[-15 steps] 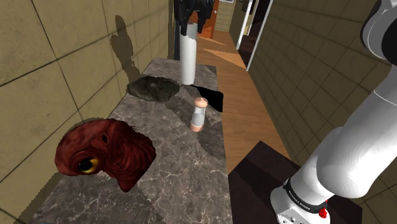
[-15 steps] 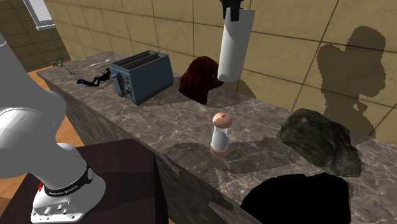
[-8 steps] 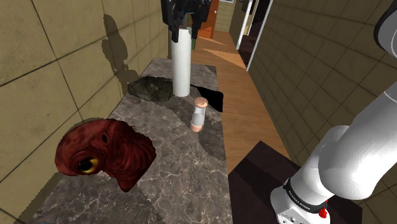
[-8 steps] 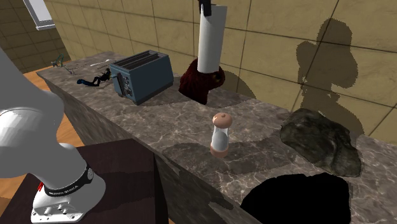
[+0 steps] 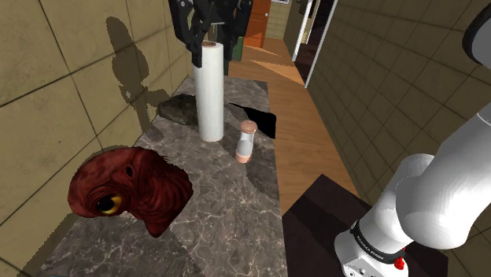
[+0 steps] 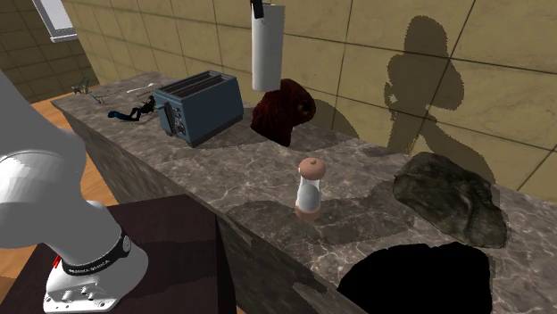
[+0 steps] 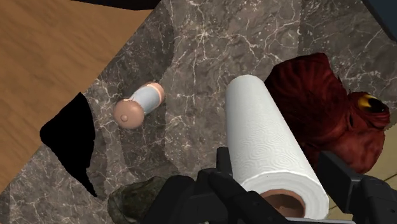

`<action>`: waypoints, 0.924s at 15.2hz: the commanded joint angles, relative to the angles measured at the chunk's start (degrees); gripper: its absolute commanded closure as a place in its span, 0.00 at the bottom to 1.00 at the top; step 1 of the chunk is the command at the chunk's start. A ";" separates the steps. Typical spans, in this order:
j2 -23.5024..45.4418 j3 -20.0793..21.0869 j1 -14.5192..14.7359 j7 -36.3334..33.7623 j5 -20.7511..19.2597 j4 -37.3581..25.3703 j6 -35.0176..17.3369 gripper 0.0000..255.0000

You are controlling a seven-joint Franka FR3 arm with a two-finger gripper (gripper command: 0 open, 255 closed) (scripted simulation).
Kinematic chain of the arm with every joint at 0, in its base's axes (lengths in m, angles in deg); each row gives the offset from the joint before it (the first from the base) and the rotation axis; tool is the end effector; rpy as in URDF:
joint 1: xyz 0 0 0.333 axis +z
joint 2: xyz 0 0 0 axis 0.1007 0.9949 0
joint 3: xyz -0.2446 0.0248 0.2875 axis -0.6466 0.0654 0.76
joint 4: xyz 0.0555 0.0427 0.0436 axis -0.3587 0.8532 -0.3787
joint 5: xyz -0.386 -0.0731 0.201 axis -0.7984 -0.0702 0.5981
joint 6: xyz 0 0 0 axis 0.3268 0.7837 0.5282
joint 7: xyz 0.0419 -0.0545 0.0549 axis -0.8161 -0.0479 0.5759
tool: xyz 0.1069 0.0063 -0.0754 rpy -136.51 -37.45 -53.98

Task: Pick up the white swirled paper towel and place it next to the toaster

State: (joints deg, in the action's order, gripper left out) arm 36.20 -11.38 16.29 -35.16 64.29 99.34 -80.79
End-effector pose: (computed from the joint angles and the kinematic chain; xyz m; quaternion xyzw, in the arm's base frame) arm 0.4630 0.3209 0.7431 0.9977 -0.0248 0.0521 0.0362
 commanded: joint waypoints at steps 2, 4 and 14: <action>0.83 2.56 2.05 -4.57 -0.39 -1.25 1.01 1.00; 1.82 4.31 3.52 -7.69 -0.88 -2.44 1.67 1.00; 12.72 13.31 14.02 -24.90 -7.56 -14.56 7.08 1.00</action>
State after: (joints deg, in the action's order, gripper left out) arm 46.87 1.00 28.75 -58.03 58.10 87.21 -74.78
